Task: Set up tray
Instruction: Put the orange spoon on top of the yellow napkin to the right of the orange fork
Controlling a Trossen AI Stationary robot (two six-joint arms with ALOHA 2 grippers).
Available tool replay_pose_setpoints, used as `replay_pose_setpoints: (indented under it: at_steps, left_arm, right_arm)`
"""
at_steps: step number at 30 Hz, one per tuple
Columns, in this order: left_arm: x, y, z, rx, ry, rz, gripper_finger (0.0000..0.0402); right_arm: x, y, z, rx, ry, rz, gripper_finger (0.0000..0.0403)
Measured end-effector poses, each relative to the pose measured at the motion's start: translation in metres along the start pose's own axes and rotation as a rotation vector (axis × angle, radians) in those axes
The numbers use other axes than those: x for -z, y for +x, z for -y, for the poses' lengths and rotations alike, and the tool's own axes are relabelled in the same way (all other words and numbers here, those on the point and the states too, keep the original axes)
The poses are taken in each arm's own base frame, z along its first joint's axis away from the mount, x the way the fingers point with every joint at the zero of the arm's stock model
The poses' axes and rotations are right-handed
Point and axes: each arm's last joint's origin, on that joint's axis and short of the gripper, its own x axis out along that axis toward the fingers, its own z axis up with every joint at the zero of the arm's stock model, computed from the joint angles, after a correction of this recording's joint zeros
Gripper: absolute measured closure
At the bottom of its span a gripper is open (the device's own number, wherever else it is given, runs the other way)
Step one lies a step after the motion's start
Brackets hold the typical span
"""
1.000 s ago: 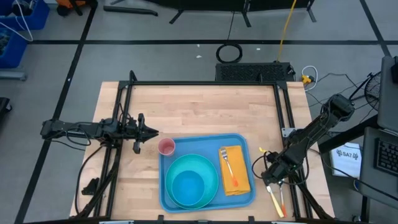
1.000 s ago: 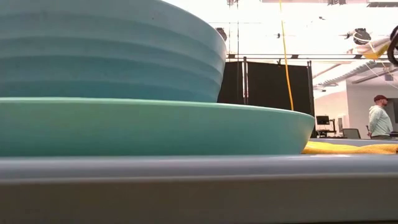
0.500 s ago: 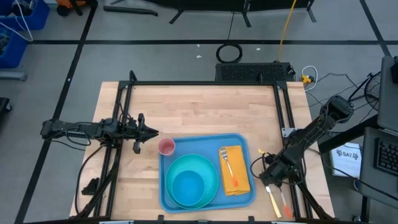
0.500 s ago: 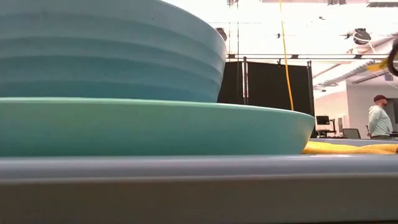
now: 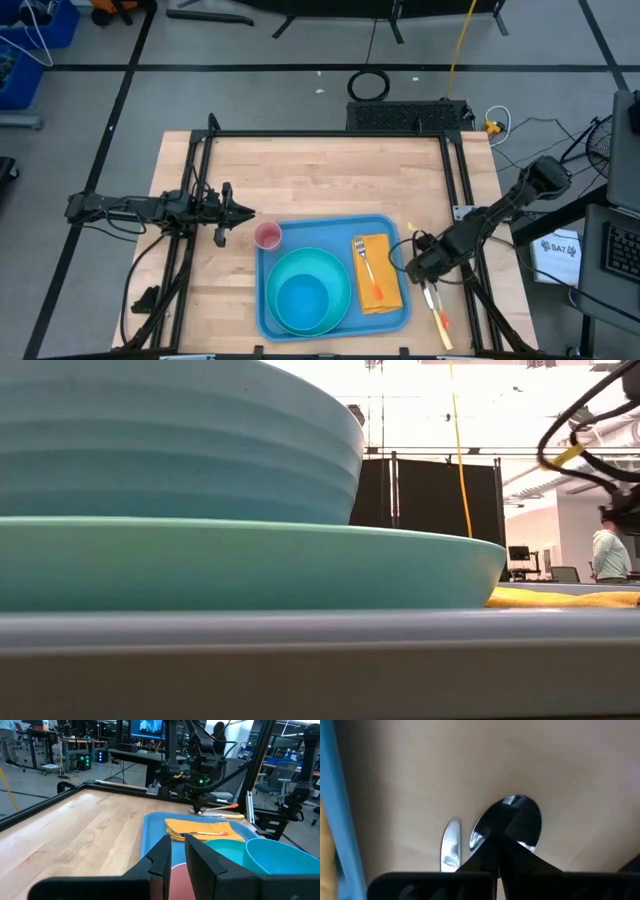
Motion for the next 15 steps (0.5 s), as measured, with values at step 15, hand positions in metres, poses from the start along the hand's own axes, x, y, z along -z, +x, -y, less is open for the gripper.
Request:
replay_pose_setpoints:
  at_steps: [15]
  left_arm:
    - [0.000,0.000,0.000,0.000,0.000,0.000,0.0344]
  right_arm:
    - [-0.046,-0.008,0.009,0.091,0.041,0.199,0.0403]
